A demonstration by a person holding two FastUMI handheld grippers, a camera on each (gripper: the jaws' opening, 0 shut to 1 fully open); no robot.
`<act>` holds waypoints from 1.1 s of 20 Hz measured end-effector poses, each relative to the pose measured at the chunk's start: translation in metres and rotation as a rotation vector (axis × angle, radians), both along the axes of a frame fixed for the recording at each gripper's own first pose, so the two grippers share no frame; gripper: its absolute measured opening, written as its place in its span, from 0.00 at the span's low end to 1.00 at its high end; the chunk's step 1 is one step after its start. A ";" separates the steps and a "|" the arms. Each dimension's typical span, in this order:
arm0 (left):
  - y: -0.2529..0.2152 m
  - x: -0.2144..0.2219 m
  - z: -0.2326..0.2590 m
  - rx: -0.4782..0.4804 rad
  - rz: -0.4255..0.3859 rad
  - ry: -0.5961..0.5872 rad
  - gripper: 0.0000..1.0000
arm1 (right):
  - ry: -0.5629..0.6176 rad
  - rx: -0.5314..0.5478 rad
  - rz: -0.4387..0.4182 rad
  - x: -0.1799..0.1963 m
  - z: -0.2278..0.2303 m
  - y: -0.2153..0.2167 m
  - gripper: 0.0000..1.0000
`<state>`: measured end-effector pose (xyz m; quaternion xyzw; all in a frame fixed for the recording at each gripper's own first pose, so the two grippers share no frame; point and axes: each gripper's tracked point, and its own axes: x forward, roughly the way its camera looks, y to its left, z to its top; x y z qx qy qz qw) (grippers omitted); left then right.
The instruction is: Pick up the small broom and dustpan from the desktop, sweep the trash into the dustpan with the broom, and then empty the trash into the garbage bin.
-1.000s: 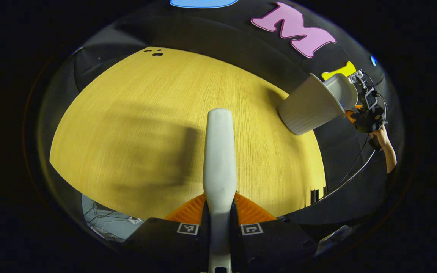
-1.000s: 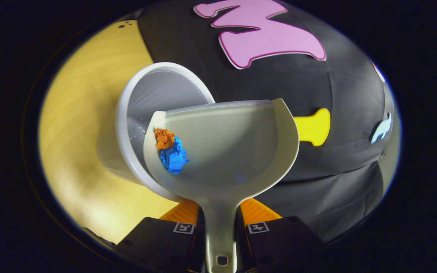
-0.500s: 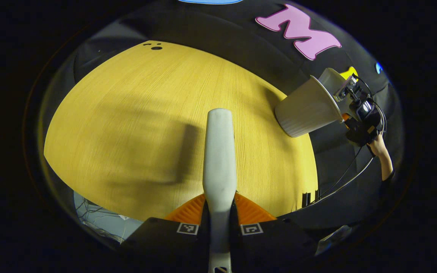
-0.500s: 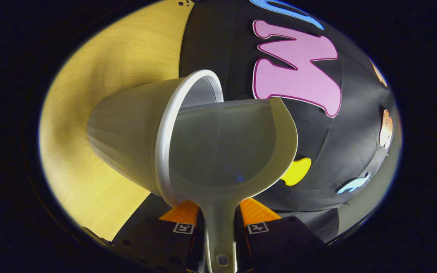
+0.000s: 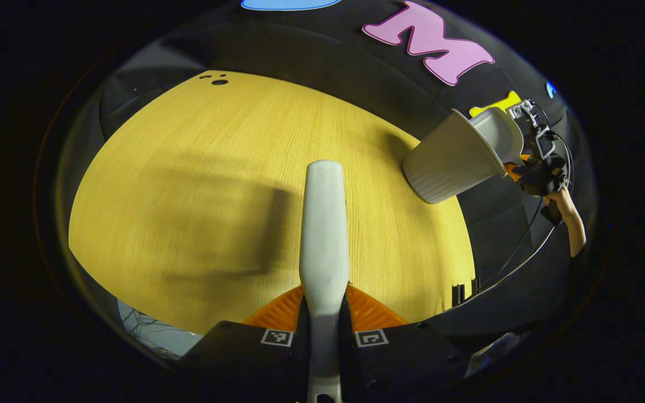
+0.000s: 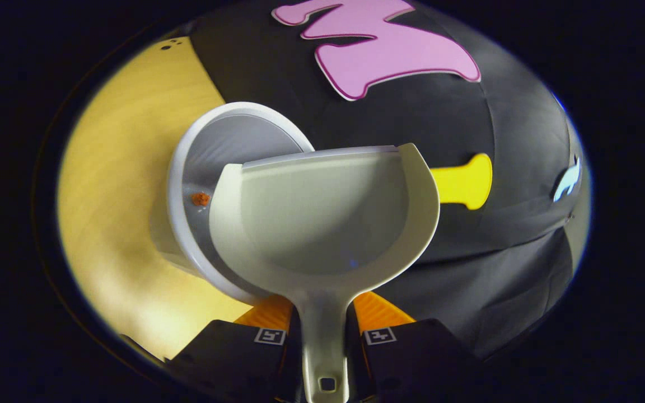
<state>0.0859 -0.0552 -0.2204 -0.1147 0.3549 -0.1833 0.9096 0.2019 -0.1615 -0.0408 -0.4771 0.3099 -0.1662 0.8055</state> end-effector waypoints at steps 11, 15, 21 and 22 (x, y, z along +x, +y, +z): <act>0.018 0.025 0.038 0.028 0.040 -0.080 0.26 | -0.202 0.560 -0.148 0.008 0.001 0.010 0.36; 0.027 0.028 0.041 0.051 0.056 -0.082 0.26 | -0.357 0.796 -0.119 0.017 0.030 0.038 0.36; 0.046 0.035 0.052 0.108 0.077 -0.143 0.26 | -0.357 0.917 -0.007 0.006 0.051 0.094 0.36; 0.049 0.037 0.055 0.119 0.084 -0.162 0.24 | -0.347 0.935 0.021 -0.004 0.058 0.114 0.36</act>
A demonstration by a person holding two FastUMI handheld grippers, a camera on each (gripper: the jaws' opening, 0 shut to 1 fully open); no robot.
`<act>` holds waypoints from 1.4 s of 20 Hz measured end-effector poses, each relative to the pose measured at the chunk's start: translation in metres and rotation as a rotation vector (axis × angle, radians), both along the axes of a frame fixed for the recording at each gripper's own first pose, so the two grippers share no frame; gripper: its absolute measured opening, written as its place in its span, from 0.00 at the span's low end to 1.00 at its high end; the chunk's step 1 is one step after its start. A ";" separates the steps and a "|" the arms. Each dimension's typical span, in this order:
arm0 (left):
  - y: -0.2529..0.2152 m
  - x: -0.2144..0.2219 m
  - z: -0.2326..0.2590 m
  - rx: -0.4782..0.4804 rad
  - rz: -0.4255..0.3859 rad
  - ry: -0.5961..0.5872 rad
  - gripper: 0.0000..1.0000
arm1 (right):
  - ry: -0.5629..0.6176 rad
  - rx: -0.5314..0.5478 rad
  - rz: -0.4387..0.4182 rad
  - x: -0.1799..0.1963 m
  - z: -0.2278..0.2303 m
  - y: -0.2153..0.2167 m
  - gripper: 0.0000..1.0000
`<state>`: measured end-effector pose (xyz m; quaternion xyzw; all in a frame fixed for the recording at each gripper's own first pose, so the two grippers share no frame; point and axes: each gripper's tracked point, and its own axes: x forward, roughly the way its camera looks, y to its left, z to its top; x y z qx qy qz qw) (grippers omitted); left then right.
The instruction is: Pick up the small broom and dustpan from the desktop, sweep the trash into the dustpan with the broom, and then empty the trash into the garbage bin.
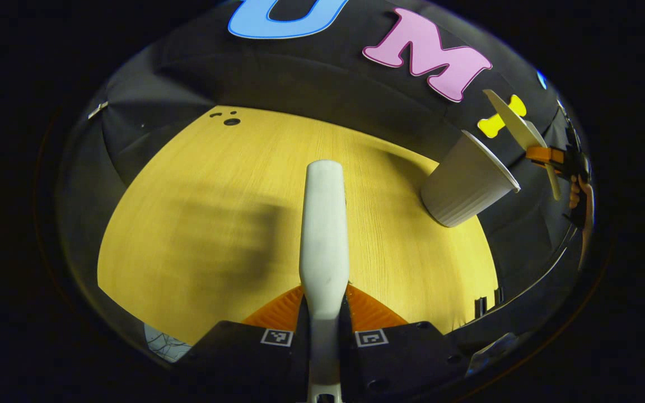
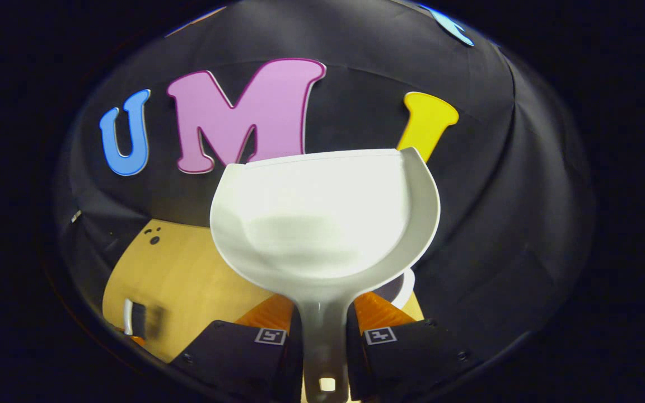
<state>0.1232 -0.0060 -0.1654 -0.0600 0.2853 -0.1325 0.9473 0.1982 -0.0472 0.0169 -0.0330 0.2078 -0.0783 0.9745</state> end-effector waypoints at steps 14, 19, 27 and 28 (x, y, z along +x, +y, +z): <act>0.032 0.017 -0.020 -0.020 0.074 -0.052 0.26 | 0.284 0.132 0.315 -0.096 -0.120 0.198 0.32; 0.039 0.019 -0.054 0.055 0.107 0.021 0.26 | 0.431 0.131 0.307 -0.120 -0.199 0.194 0.35; 0.029 0.040 -0.092 0.232 0.121 0.112 0.27 | 0.576 0.121 0.290 -0.134 -0.283 0.187 0.38; 0.027 0.043 -0.094 0.268 0.112 0.111 0.26 | 0.592 0.131 0.285 -0.135 -0.287 0.187 0.36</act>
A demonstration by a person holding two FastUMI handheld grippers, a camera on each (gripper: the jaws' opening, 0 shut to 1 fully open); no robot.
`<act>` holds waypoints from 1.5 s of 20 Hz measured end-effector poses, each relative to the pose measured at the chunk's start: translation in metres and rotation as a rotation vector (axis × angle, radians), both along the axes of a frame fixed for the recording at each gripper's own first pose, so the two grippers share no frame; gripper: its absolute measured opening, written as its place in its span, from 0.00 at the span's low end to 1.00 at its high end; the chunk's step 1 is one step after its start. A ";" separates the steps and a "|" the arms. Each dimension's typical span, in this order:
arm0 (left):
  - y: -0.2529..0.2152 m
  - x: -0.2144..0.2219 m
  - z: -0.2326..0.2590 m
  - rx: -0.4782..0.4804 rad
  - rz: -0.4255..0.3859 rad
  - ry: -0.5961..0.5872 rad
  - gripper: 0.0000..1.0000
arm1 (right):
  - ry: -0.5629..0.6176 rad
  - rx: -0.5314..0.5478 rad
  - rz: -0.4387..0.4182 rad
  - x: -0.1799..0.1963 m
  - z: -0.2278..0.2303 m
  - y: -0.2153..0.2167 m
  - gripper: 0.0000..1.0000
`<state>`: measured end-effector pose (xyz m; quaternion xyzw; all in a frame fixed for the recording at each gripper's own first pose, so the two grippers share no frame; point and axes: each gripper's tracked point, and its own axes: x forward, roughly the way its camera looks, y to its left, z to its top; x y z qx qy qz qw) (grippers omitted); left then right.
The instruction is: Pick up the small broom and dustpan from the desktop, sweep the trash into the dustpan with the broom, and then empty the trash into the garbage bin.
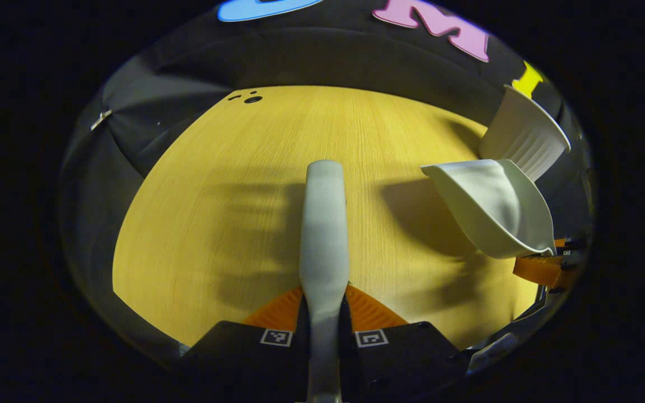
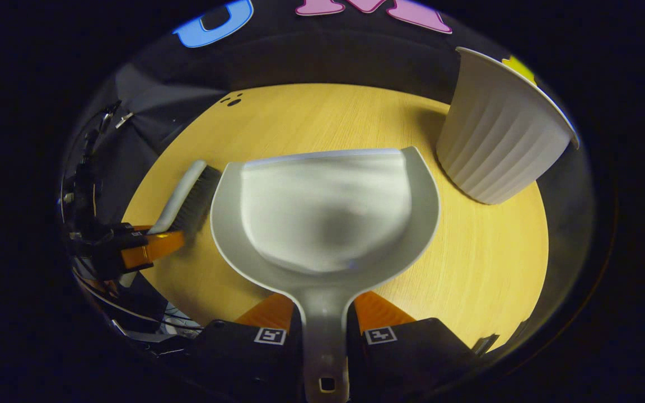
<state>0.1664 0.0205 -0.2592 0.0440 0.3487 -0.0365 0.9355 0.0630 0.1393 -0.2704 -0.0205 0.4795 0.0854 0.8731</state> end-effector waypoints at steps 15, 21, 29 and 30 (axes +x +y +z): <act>0.001 0.027 0.003 0.164 -0.062 -0.003 0.67 | 0.145 0.088 -0.083 -0.006 -0.022 0.019 0.57; 0.002 -0.010 0.075 0.085 -0.026 -0.198 0.98 | -0.001 0.090 -0.129 -0.002 0.031 0.008 0.99; -0.009 -0.105 0.224 -0.060 -0.020 -0.666 0.98 | -0.575 0.063 -0.172 0.003 0.219 -0.013 0.98; -0.010 -0.118 0.237 -0.060 -0.028 -0.710 0.98 | -0.657 0.051 -0.162 -0.003 0.242 -0.014 0.99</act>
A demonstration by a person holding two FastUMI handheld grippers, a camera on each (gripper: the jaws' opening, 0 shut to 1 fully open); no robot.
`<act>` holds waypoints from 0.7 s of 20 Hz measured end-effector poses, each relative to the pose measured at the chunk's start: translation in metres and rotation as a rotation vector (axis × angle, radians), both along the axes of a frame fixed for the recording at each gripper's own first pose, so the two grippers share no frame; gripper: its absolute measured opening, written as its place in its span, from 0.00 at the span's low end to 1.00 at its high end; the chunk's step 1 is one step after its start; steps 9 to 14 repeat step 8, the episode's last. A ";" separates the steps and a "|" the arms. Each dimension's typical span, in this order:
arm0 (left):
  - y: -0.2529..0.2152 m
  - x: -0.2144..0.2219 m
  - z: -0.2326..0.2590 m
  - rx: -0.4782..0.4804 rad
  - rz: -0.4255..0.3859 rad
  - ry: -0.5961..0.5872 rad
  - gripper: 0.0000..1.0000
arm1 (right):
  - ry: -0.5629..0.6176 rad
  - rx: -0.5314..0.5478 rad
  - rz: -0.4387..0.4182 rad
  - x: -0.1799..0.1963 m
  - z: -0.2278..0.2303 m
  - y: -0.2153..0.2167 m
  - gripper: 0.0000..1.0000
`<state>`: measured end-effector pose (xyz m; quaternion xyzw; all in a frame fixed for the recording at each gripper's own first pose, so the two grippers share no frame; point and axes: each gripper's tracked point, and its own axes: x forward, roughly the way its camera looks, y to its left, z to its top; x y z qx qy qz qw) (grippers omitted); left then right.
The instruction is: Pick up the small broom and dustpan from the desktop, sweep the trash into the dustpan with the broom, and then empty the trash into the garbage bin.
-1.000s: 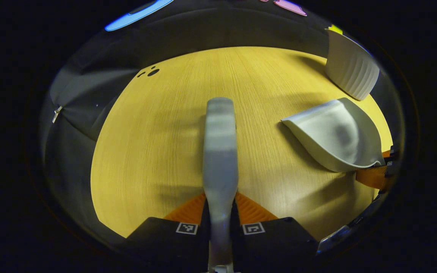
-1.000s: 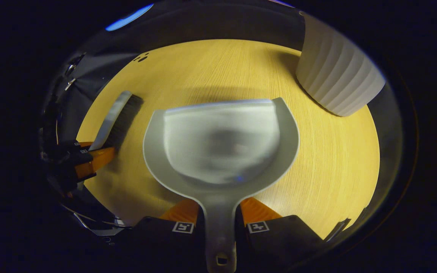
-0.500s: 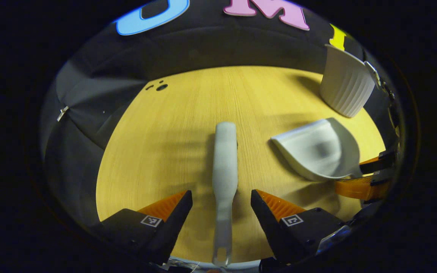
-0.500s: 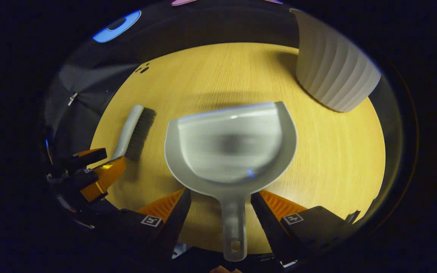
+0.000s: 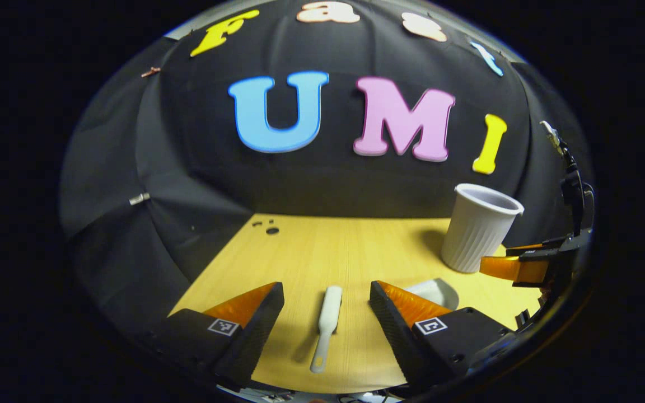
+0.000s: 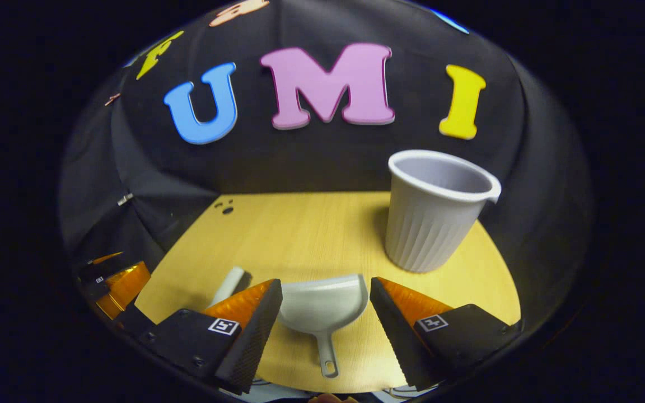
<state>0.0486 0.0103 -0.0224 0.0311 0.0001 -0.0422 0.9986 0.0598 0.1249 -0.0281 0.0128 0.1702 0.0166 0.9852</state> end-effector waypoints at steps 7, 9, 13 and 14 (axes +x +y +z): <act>-0.006 -0.064 0.046 -0.036 -0.018 -0.200 0.98 | -0.379 -0.099 0.003 -0.054 0.103 0.009 0.97; -0.005 -0.070 0.051 -0.041 -0.015 -0.217 0.98 | -0.389 -0.090 -0.002 -0.058 0.107 0.007 0.98; -0.005 -0.070 0.051 -0.041 -0.015 -0.217 0.98 | -0.389 -0.090 -0.002 -0.058 0.107 0.007 0.98; -0.005 -0.070 0.051 -0.041 -0.015 -0.217 0.98 | -0.389 -0.090 -0.002 -0.058 0.107 0.007 0.98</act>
